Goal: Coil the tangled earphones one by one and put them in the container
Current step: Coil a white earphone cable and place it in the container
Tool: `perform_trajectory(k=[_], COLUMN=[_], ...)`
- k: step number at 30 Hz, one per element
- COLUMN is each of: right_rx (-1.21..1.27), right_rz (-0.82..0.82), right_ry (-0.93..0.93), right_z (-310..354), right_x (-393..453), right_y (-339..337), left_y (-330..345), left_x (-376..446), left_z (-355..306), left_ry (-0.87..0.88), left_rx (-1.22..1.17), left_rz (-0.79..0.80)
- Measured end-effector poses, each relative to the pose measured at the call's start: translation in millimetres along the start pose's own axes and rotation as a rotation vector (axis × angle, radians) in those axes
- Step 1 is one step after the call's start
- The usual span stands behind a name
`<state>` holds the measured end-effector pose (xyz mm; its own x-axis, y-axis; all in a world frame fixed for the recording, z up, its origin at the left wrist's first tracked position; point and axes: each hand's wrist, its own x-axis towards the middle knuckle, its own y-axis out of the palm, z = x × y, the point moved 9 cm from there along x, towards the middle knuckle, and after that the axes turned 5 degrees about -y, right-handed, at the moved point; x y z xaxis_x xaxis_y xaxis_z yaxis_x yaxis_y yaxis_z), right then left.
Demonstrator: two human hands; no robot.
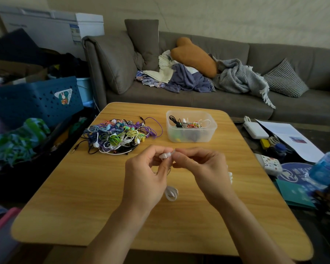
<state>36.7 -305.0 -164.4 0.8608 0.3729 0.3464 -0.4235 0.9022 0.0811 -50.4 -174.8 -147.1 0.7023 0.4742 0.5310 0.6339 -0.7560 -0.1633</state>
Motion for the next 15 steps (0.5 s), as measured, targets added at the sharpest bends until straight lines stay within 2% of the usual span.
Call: perform_trajectory(k=[3,5,10,15], right_rx=[0.019,-0.041,-0.229,-0.066], right_rz=[0.012,0.059,0.161,0.199], right_ry=[0.077,0.052,-0.146,-0.091], right_z=[-9,-7,3,4], right_x=[-2,-4,-7,-5], right_y=[4,9,26,21], left_y=[-4,-7,-10,4], left_x=[0,0,6,5], left_z=[-3,-1,20,37], left_ry=[0.069,0.036,-0.265,-0.501], left_rx=[0.105,0.106,-0.171,-0.415], left_rz=[-0.021,-0.055,-0.066,0.030])
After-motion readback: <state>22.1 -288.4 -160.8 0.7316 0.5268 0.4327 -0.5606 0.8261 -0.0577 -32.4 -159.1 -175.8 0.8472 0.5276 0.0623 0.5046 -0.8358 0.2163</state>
